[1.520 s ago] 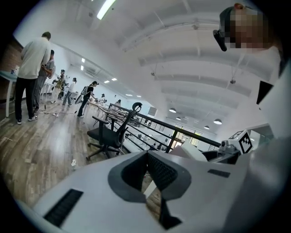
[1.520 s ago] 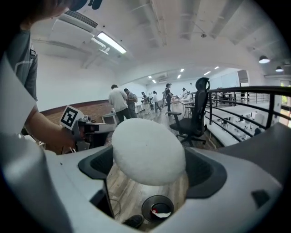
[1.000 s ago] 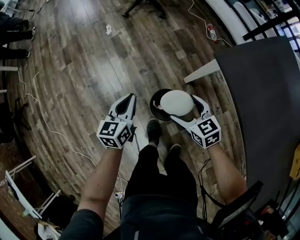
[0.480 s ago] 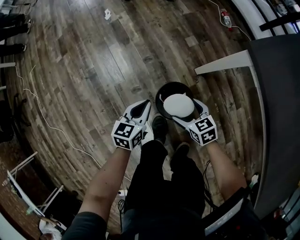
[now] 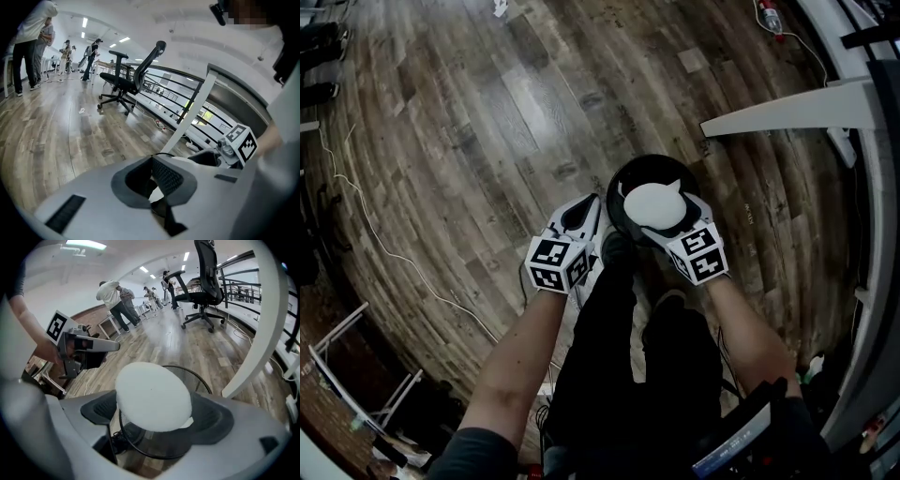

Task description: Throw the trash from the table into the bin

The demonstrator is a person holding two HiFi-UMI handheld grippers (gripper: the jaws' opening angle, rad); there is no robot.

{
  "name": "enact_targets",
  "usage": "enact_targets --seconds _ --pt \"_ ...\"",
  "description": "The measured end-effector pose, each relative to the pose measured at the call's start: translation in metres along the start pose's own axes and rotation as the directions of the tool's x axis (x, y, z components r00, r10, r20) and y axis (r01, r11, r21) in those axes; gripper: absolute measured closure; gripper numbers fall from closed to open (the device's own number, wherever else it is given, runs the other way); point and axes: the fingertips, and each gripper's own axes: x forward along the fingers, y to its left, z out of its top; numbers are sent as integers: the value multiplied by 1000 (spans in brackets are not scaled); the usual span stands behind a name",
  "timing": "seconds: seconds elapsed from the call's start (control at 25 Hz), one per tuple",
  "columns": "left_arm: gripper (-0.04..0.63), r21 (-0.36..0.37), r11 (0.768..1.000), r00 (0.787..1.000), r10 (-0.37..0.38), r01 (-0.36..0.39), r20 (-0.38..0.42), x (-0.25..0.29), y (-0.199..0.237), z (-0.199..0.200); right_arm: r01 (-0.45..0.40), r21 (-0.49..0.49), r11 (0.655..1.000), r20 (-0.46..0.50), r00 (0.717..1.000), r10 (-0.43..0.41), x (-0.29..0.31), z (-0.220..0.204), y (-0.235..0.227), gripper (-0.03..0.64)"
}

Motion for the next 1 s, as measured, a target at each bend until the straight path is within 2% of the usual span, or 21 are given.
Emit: enact_targets --seconds 0.2,0.36,0.6,0.76,1.0 --pt "584 -28 999 1000 23 -24 -4 12 14 -25 23 -70 997 -90 996 -30 35 -16 -10 117" --pt "584 -20 1000 1000 12 -11 12 14 15 -27 55 -147 988 -133 988 -75 57 -25 -18 117" --pt "584 49 999 1000 16 -16 -8 7 12 -30 39 -173 984 -178 981 -70 72 -40 -17 117" --pt "584 37 998 998 55 -55 7 -15 11 -15 50 -141 989 -153 986 -72 56 -34 -16 115" --pt "584 3 999 997 39 -40 71 -71 -26 29 95 -95 991 -50 994 -100 -26 2 2 117"
